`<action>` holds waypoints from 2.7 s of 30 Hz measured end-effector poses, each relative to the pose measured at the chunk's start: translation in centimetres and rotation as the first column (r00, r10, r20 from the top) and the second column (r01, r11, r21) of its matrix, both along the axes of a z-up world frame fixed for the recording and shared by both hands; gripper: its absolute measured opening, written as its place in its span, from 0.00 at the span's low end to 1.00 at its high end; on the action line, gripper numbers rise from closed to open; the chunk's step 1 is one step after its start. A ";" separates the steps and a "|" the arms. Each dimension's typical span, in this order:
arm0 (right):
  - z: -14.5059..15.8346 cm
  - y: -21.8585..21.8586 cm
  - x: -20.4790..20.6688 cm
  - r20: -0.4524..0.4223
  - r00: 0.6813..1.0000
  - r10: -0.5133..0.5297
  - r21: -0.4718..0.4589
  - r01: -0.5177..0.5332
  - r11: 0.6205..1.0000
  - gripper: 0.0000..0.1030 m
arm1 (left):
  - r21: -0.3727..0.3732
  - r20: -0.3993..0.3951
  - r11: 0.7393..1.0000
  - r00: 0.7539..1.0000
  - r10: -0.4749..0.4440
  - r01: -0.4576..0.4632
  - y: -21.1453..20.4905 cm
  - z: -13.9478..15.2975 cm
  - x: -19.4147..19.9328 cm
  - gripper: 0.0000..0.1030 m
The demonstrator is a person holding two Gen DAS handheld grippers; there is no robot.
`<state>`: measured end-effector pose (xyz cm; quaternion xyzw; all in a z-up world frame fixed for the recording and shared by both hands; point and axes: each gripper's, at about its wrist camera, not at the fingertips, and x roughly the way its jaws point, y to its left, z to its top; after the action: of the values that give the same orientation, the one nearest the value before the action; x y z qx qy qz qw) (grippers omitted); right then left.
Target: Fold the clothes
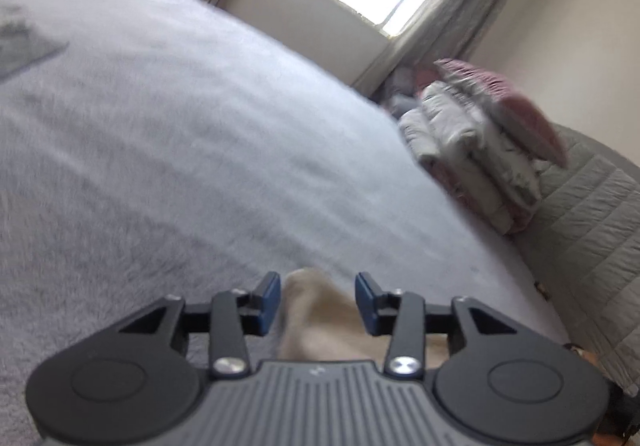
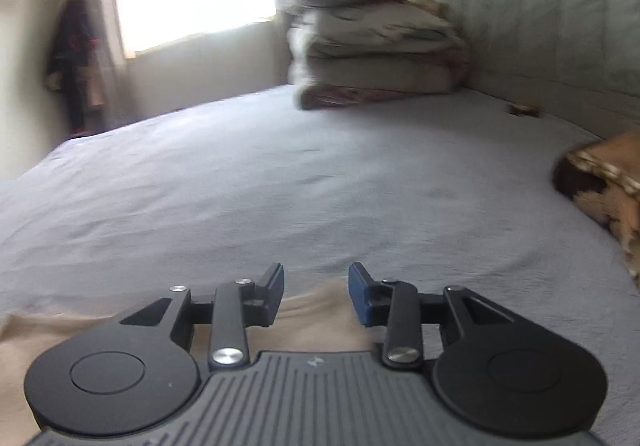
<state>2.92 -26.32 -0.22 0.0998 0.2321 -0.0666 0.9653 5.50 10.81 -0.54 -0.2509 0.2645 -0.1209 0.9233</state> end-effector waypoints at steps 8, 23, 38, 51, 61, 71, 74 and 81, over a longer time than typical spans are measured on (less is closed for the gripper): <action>-1.6 6.1 -0.6 -0.106 0.960 0.261 -0.040 -0.266 0.963 0.38 | 0.152 0.013 0.955 0.965 -0.261 0.256 -5.9 -0.9 -2.5 0.58; -2.9 6.0 -0.2 -0.128 0.952 0.279 -0.003 -0.281 0.960 0.55 | 0.220 0.009 0.930 0.952 -0.305 0.296 -7.7 -3.0 -2.1 0.72; -2.9 6.8 -0.3 -0.151 0.936 0.317 -0.035 -0.325 0.945 0.69 | 0.241 0.006 0.912 0.939 -0.343 0.332 -8.4 -2.8 -2.3 0.85; -1.0 1.2 -1.1 -0.248 0.945 0.213 -0.055 -0.234 0.971 0.71 | 0.191 -0.109 0.945 0.962 -0.250 0.267 -3.4 -0.7 -1.0 0.85; -0.2 -2.1 -1.6 -0.242 0.960 0.139 0.045 -0.132 0.990 0.71 | -0.038 -0.202 0.981 0.960 -0.196 0.193 0.7 -2.1 0.8 0.80; -1.9 -4.1 -0.7 -0.315 0.947 0.066 0.086 -0.041 0.995 0.72 | -0.086 -0.223 0.973 0.948 -0.226 0.212 -0.1 -2.8 0.9 0.76; -2.2 -4.0 -0.6 -0.308 0.950 0.058 0.099 -0.028 0.995 0.75 | -0.075 -0.226 0.974 0.948 -0.226 0.215 -0.4 -2.8 0.9 0.76; -2.6 -3.6 -0.6 -0.300 0.952 0.054 0.091 -0.028 0.995 0.81 | -0.081 -0.230 0.974 0.947 -0.223 0.210 -0.3 -2.9 0.9 0.76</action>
<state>2.29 -29.95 -2.81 0.1249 0.3815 -0.0510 0.9145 6.43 10.50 -3.41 -0.2586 0.3955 -0.1980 0.8588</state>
